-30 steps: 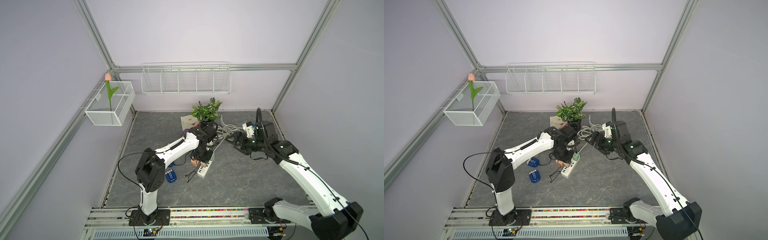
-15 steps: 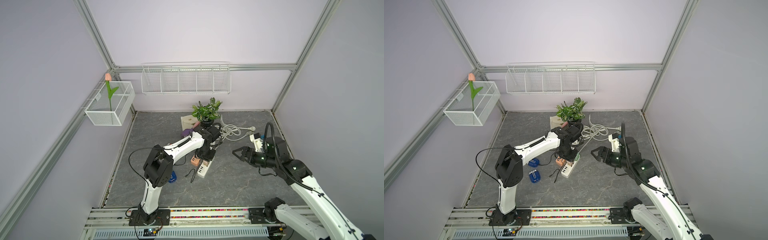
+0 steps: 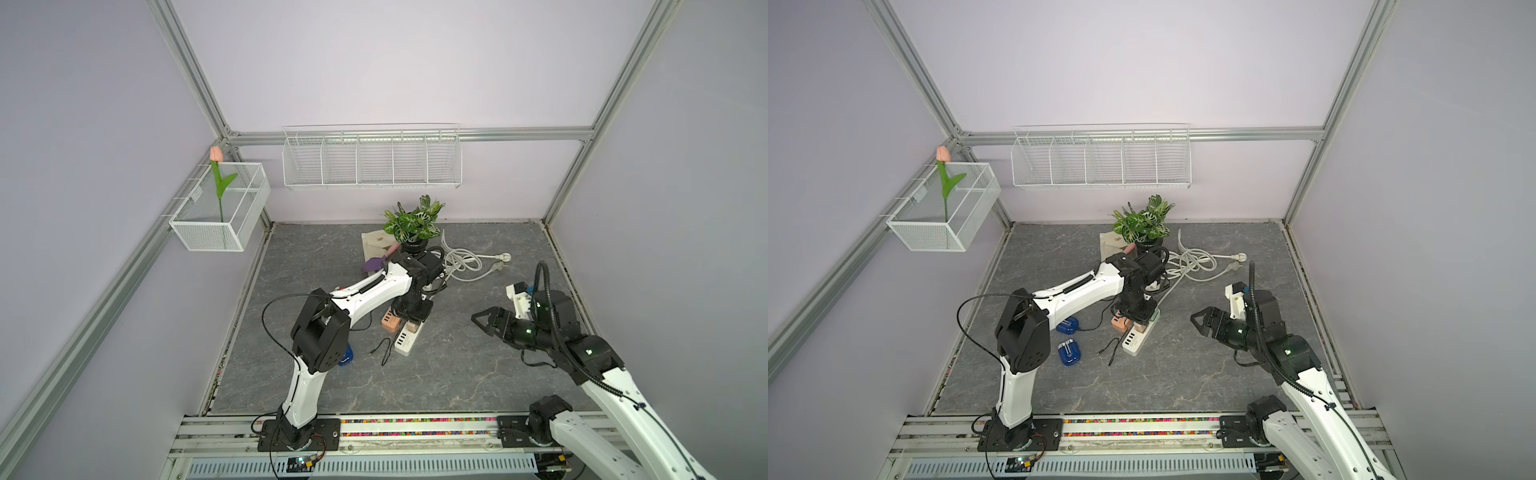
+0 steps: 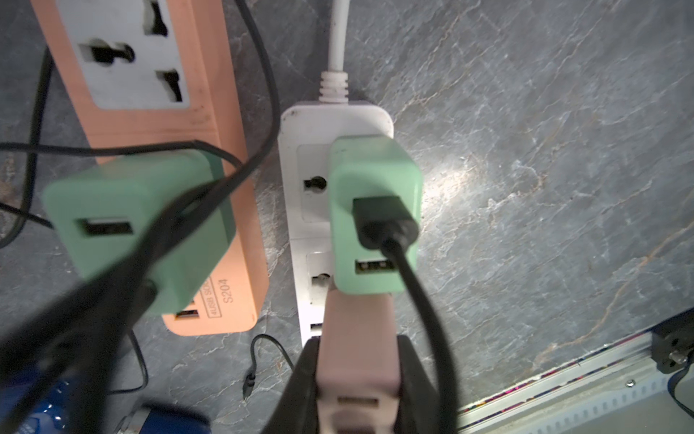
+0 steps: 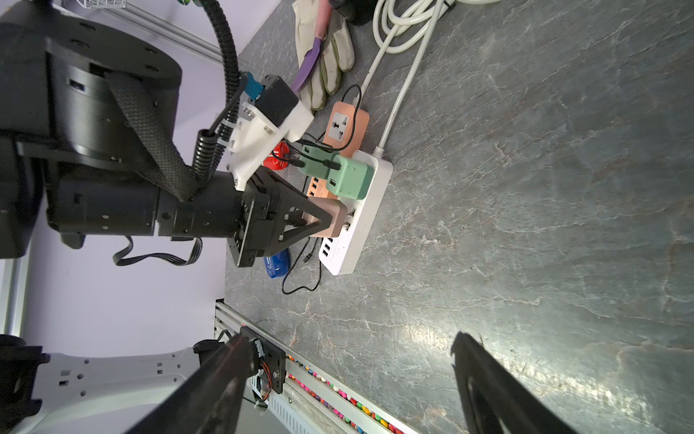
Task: Charge the electric shaver
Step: Insert the plug into the socket.
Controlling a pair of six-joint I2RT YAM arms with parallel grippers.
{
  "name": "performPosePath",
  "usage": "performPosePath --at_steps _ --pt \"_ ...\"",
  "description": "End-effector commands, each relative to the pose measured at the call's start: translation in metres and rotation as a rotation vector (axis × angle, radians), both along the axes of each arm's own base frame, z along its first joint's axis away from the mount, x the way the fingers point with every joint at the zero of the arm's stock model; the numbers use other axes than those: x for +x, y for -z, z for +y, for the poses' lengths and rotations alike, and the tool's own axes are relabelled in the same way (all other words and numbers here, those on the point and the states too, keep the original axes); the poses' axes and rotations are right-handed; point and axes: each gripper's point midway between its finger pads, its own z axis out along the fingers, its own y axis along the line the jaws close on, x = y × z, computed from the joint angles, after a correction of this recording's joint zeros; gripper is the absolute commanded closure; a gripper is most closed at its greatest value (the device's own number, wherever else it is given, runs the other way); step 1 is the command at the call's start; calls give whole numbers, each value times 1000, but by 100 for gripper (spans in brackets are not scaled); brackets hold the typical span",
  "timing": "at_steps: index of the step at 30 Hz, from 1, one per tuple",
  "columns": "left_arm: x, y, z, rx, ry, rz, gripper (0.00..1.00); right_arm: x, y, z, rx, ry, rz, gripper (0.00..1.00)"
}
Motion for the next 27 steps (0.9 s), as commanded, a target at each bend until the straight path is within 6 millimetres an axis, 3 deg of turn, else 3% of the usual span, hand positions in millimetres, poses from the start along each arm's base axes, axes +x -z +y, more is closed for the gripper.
performPosePath --at_steps 1,13,27 --pt "-8 9 1 35 9 37 100 -2 8 -3 -12 -1 10 13" --pt "2 24 -2 82 -10 -2 100 1 7 0 7 -4 12 13" --pt "-7 70 9 201 0 35 100 3 3 1 24 6 8 13"
